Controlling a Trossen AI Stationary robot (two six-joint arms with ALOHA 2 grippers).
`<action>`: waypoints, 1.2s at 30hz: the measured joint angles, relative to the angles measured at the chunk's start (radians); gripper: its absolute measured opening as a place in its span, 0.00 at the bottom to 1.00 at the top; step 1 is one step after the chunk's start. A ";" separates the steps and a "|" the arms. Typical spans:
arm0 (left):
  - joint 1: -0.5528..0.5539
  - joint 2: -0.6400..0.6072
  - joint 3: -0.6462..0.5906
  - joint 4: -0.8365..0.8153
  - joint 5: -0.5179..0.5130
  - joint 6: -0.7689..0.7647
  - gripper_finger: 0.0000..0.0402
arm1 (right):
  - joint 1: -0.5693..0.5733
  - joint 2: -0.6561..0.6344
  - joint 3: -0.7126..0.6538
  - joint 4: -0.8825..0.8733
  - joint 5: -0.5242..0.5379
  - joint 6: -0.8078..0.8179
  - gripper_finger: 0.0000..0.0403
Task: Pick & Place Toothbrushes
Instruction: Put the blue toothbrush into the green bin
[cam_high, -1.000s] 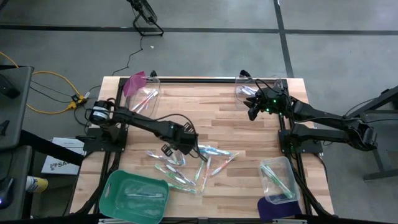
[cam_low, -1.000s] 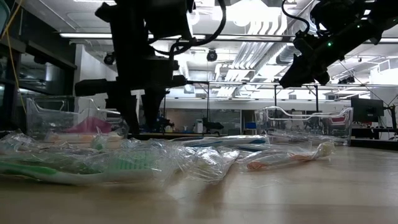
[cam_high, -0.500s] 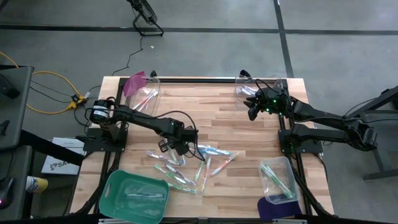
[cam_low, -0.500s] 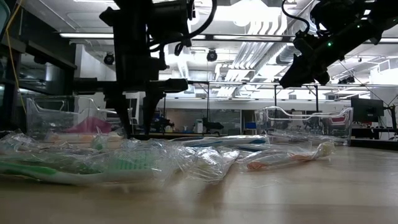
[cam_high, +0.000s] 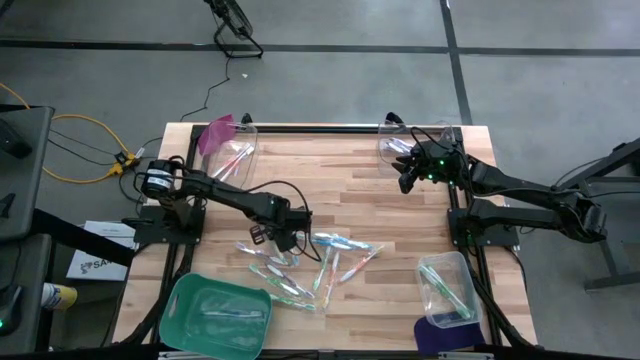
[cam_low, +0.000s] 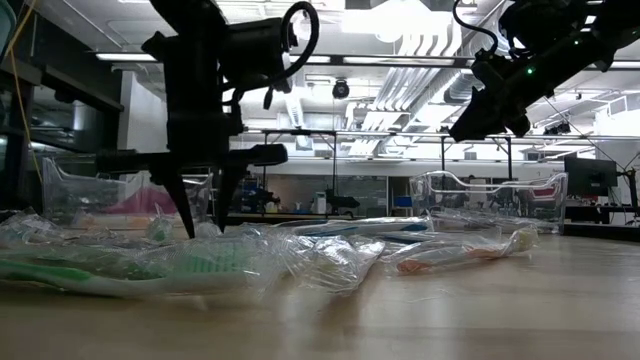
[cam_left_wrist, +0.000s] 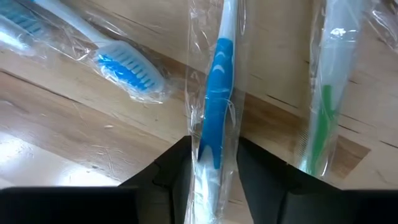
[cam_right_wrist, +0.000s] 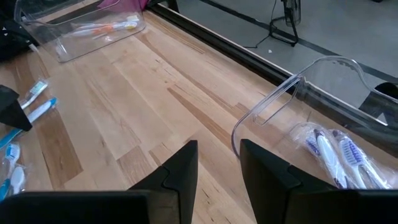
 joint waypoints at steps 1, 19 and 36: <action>0.000 0.000 0.000 0.000 0.000 -0.001 0.30 | 0.000 0.000 0.000 0.000 0.000 0.000 0.28; -0.012 -0.028 0.035 -0.089 -0.063 -0.084 0.04 | 0.000 0.000 0.000 0.000 0.000 0.000 0.28; -0.198 -0.295 0.079 -0.368 -0.109 -0.457 0.02 | 0.000 0.001 0.000 -0.002 0.000 -0.006 0.28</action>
